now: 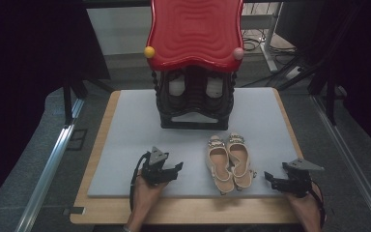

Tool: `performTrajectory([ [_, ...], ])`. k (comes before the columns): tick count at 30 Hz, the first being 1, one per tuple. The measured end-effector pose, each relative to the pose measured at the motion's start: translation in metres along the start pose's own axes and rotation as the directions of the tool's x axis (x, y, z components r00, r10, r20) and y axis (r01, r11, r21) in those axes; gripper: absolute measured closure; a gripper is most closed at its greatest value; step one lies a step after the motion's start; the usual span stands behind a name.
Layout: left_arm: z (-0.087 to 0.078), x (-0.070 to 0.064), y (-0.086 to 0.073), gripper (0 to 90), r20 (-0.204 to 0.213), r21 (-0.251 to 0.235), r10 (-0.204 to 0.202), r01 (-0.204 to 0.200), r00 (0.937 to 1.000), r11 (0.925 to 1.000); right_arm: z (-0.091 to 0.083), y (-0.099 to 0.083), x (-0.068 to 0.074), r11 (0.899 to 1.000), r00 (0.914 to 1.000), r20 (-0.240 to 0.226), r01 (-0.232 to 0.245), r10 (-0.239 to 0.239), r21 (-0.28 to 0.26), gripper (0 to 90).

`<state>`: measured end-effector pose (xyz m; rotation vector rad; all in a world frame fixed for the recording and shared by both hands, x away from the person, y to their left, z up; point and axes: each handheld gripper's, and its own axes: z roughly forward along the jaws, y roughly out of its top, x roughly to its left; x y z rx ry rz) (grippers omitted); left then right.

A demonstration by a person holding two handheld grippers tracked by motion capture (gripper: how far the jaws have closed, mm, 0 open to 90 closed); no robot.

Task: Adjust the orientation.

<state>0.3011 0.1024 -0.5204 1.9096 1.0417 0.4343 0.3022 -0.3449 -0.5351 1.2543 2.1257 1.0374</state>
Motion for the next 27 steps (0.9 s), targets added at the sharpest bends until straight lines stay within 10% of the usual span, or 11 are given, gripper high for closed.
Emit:
performTrajectory([
  [12, 0.046, -0.027, 0.043, 52.1, 0.118, 0.006, 0.033, -0.034, 0.9925, 0.9994, 0.003, -0.007, 0.001, 0.998, 0.9991, -0.001, 0.043, -0.043, -0.041, 9.8],
  [27, 0.088, -0.032, 0.053, 54.5, 0.102, 0.051, 0.052, -0.058, 0.9934, 0.997, 0.003, -0.008, 0.001, 0.998, 0.9991, -0.002, 0.042, -0.042, -0.054, 9.8],
])
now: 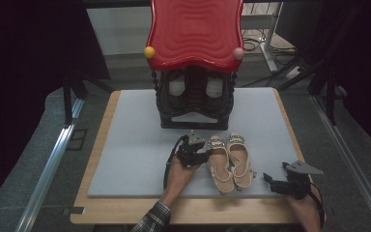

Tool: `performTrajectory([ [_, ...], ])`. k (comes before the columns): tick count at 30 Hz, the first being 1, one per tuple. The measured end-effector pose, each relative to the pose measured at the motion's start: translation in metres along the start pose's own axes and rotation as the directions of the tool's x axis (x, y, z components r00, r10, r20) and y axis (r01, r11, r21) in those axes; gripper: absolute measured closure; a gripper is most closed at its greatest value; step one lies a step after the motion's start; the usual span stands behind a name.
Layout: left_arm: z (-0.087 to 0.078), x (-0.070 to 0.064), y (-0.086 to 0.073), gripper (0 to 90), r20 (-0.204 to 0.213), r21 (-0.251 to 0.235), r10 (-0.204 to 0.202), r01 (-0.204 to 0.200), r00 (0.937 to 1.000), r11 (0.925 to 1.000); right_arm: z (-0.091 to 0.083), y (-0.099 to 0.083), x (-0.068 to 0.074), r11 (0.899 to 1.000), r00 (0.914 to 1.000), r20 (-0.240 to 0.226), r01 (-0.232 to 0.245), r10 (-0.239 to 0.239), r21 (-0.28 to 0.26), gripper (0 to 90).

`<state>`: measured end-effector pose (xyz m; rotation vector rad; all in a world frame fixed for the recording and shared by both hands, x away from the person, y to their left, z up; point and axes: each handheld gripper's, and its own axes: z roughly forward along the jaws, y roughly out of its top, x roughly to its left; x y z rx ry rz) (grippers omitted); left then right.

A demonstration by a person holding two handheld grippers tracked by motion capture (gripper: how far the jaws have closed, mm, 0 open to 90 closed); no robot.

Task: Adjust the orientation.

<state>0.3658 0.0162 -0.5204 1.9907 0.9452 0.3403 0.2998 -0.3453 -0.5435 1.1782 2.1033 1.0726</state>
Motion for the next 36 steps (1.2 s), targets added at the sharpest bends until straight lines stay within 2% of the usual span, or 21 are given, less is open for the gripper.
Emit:
performTrajectory([
  [4, 0.003, 0.003, 0.003, 55.1, 0.009, 0.008, 0.015, -0.015, 0.9999, 0.9999, 0.0, 0.0, 0.0, 1.0, 1.0, -0.001, 0.0, 0.0, 0.0, 9.8],
  [7, 0.006, 0.008, 0.004, 55.2, 0.024, 0.008, 0.001, -0.001, 0.9997, 1.0, 0.0, 0.0, 0.0, 1.0, 1.0, -0.001, 0.0, 0.0, 0.001, 9.7],
  [13, 0.011, 0.013, 0.011, 55.1, 0.017, 0.014, -0.006, 0.006, 0.9998, 0.9999, 0.0, 0.0, 0.0, 1.0, 1.0, 0.0, 0.0, 0.0, 0.002, 9.8],
  [17, 0.007, 0.013, 0.011, 55.5, 0.019, 0.027, -0.01, 0.01, 0.9998, 0.9996, 0.0, 0.0, 0.0, 1.0, 1.0, 0.0, 0.0, 0.0, 0.001, 9.7],
  [20, 0.004, 0.013, 0.009, 57.3, 0.046, 0.038, -0.042, 0.04, 0.9981, 0.9985, 0.0, 0.0, 0.0, 1.0, 1.0, 0.0, 0.0, 0.0, 0.002, 9.7],
  [24, 0.004, 0.013, 0.008, 59.3, 0.069, 0.061, -0.056, 0.052, 0.9961, 0.9968, 0.0, 0.0, 0.0, 1.0, 1.0, 0.001, 0.0, 0.0, 0.002, 9.7],
  [28, 0.009, 0.013, 0.011, 63.8, 0.103, 0.1, -0.081, 0.071, 0.9914, 0.9924, 0.0, 0.0, 0.0, 1.0, 1.0, 0.001, 0.0, 0.0, 0.002, 9.7],
  [30, 0.01, 0.011, 0.014, 65.9, 0.078, 0.119, -0.077, 0.067, 0.994, 0.9906, 0.0, 0.0, 0.0, 1.0, 1.0, 0.001, 0.0, 0.0, 0.001, 9.7],
  [33, 0.01, 0.007, 0.018, 75.2, 0.035, 0.15, -0.067, 0.061, 0.9971, 0.9869, 0.0, 0.0, 0.0, 1.0, 1.0, 0.0, -0.001, 0.001, 0.001, 9.7],
  [34, 0.01, 0.006, 0.018, 77.8, 0.024, 0.158, -0.053, 0.048, 0.9983, 0.9862, 0.0, 0.0, 0.0, 1.0, 1.0, 0.001, -0.001, 0.001, 0.0, 9.7],
  [36, 0.009, 0.004, 0.019, 83.6, 0.015, 0.163, -0.045, 0.042, 0.9989, 0.9858, 0.0, 0.0, 0.0, 1.0, 1.0, 0.001, 0.0, 0.0, 0.001, 9.7],
])
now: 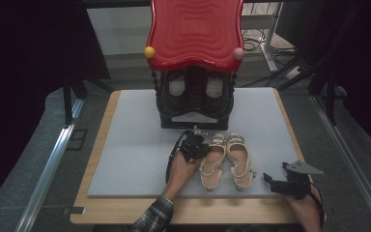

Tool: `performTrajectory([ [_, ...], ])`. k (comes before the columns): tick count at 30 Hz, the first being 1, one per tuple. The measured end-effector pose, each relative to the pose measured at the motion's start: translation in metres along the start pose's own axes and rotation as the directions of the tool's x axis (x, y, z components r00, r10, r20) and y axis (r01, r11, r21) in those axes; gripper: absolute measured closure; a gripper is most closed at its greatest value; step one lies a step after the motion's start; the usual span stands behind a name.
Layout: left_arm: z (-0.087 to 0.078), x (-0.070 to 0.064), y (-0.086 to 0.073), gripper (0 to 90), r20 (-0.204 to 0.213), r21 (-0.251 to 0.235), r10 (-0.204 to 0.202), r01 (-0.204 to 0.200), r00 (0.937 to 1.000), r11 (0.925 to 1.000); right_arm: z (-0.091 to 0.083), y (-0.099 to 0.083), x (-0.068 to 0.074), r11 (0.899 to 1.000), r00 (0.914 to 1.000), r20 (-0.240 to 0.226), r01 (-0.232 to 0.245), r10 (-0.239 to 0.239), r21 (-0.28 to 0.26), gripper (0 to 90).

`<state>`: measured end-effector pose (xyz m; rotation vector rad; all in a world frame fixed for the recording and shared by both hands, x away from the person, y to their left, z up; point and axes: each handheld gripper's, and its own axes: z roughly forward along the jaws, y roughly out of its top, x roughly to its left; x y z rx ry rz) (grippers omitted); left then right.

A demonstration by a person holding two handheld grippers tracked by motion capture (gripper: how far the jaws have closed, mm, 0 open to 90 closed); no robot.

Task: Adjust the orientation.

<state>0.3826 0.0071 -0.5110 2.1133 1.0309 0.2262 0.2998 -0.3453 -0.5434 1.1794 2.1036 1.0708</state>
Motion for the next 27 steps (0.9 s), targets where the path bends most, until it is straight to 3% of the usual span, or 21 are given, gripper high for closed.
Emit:
performTrajectory([
  [5, -0.002, 0.003, -0.002, 87.5, 0.012, -0.019, -0.003, 0.003, 0.9999, 0.9998, 0.0, 0.0, 0.0, 1.0, 1.0, 0.0, 0.0, 0.0, 0.0, 9.7],
  [10, -0.008, 0.011, -0.007, 88.3, 0.044, -0.052, -0.036, 0.038, 0.9984, 0.9979, 0.0, 0.0, 0.0, 1.0, 1.0, 0.0, 0.0, 0.0, 0.0, 9.7],
  [19, -0.034, 0.019, -0.007, 88.3, 0.03, -0.111, -0.044, 0.047, 0.9986, 0.9927, 0.0, 0.0, 0.0, 1.0, 1.0, 0.0, 0.0, 0.0, 0.0, 9.7],
  [27, -0.067, 0.03, -0.01, 88.2, -0.021, -0.165, -0.055, 0.051, 0.9982, 0.9849, 0.0, 0.0, 0.0, 1.0, 1.0, 0.0, -0.001, 0.001, 0.0, 9.7],
])
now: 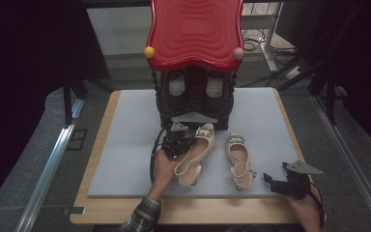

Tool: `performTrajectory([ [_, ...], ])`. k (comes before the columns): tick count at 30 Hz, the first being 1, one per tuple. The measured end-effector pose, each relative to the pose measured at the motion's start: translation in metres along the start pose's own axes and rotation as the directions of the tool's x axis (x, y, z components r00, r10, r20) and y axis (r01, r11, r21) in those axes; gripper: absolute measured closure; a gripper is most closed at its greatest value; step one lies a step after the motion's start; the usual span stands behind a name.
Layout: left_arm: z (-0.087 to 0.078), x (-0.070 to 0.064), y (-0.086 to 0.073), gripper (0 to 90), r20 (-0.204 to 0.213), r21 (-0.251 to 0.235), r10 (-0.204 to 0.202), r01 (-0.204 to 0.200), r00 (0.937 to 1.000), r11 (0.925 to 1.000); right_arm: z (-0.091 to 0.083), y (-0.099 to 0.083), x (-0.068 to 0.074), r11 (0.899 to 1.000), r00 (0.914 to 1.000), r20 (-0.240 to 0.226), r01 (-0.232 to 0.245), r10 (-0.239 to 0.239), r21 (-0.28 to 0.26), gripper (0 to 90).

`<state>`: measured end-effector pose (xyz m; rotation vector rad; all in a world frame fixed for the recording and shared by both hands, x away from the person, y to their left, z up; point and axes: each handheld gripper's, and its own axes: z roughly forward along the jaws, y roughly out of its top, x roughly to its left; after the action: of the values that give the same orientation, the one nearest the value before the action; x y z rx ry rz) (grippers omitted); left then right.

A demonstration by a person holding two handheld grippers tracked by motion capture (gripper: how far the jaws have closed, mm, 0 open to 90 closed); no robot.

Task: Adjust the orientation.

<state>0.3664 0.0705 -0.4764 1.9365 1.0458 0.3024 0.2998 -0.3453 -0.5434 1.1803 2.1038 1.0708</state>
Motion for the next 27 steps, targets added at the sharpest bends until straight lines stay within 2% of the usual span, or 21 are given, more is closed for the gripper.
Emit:
performTrajectory([
  [7, -0.028, 0.014, -0.003, 88.2, -0.043, -0.027, -0.008, 0.007, 0.9991, 0.9996, 0.0, 0.0, 0.0, 1.0, 1.0, 0.0, 0.0, 0.0, 0.0, 9.7],
  [13, -0.048, 0.031, -0.007, 88.2, -0.08, -0.049, -0.025, 0.021, 0.9965, 0.9986, 0.0, 0.0, 0.0, 1.0, 1.0, 0.0, 0.0, 0.0, 0.0, 9.7],
  [27, -0.082, 0.066, -0.006, 88.2, -0.171, -0.088, -0.061, 0.047, 0.9834, 0.995, 0.0, 0.0, 0.0, 1.0, 1.0, 0.003, -0.002, 0.002, -0.001, 9.7],
])
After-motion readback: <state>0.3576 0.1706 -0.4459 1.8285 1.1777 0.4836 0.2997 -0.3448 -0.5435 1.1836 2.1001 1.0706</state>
